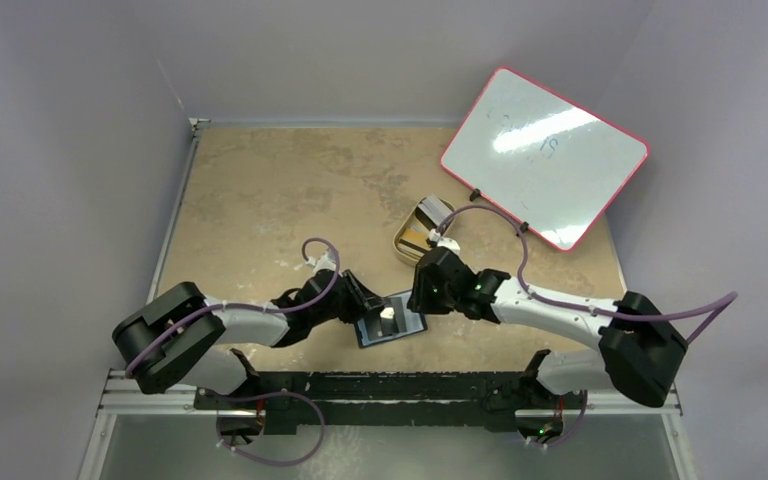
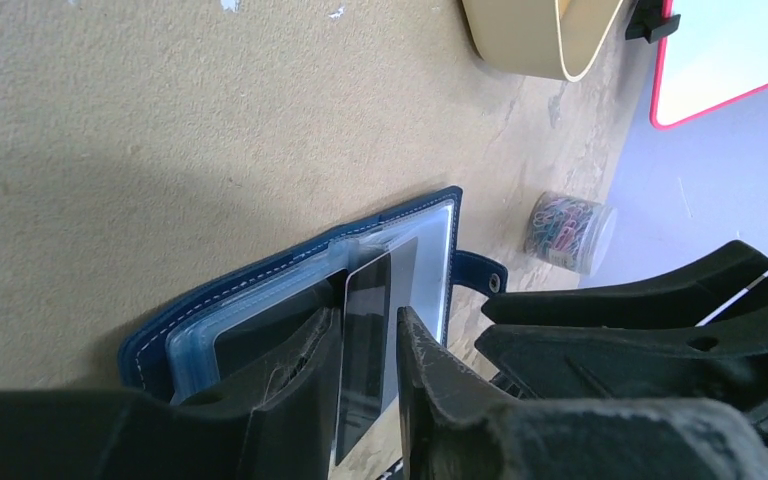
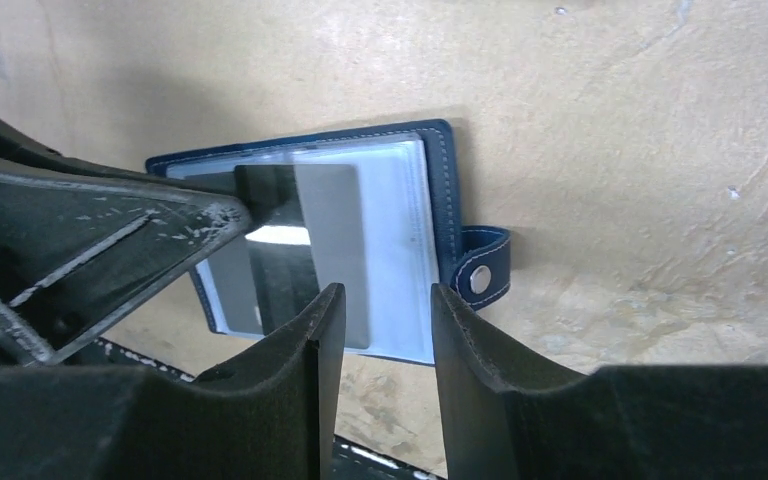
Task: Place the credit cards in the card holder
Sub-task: Insert the credit card into the card holder.
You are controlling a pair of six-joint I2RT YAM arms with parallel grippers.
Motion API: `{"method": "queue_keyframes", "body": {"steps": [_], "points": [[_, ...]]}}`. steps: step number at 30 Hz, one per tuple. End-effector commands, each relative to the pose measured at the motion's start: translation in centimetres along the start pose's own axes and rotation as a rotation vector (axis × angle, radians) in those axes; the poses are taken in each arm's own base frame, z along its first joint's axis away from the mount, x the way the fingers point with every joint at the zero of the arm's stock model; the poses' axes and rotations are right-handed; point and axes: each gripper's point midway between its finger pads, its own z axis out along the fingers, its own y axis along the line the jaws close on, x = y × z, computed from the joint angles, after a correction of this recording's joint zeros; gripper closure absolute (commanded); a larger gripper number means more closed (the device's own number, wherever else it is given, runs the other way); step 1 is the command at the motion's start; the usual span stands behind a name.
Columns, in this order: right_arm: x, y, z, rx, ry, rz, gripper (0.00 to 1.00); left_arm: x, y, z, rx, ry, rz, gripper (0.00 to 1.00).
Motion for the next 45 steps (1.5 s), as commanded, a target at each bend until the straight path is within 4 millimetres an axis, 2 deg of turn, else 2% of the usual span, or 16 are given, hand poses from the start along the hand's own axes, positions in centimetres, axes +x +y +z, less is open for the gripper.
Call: {"method": "queue_keyframes", "body": {"steps": [1, 12, 20, 24, 32, 42, 45], "points": [[0.5, -1.3, 0.1, 0.029, 0.008, -0.018, 0.61, 0.1, -2.2, 0.1, 0.042, 0.009, -0.003, 0.73], [2.5, -1.9, 1.5, 0.011, 0.054, 0.007, 0.64, 2.3, -2.0, 1.4, 0.001, 0.069, 0.024, 0.73], [2.5, -2.1, 1.6, -0.004, 0.026, 0.037, 0.65, 2.1, -2.8, 2.1, 0.003, 0.048, 0.026, 0.78], [2.4, -1.8, 1.5, -0.022, 0.020, 0.052, 0.65, 2.7, -3.0, 2.5, -0.002, 0.044, 0.033, 0.85], [2.4, -1.6, 1.3, -0.041, 0.008, 0.079, 0.66, 4.1, -4.1, 3.2, 0.004, 0.061, 0.064, 0.85], [1.8, -1.5, 0.3, -0.038, -0.007, 0.081, 0.66, 2.4, -6.1, 1.4, -0.001, 0.008, 0.139, 0.71], [1.4, -1.2, 0.0, -0.044, -0.016, 0.075, 0.66, 2.0, -5.5, 0.6, -0.046, -0.003, 0.165, 0.67]]}}
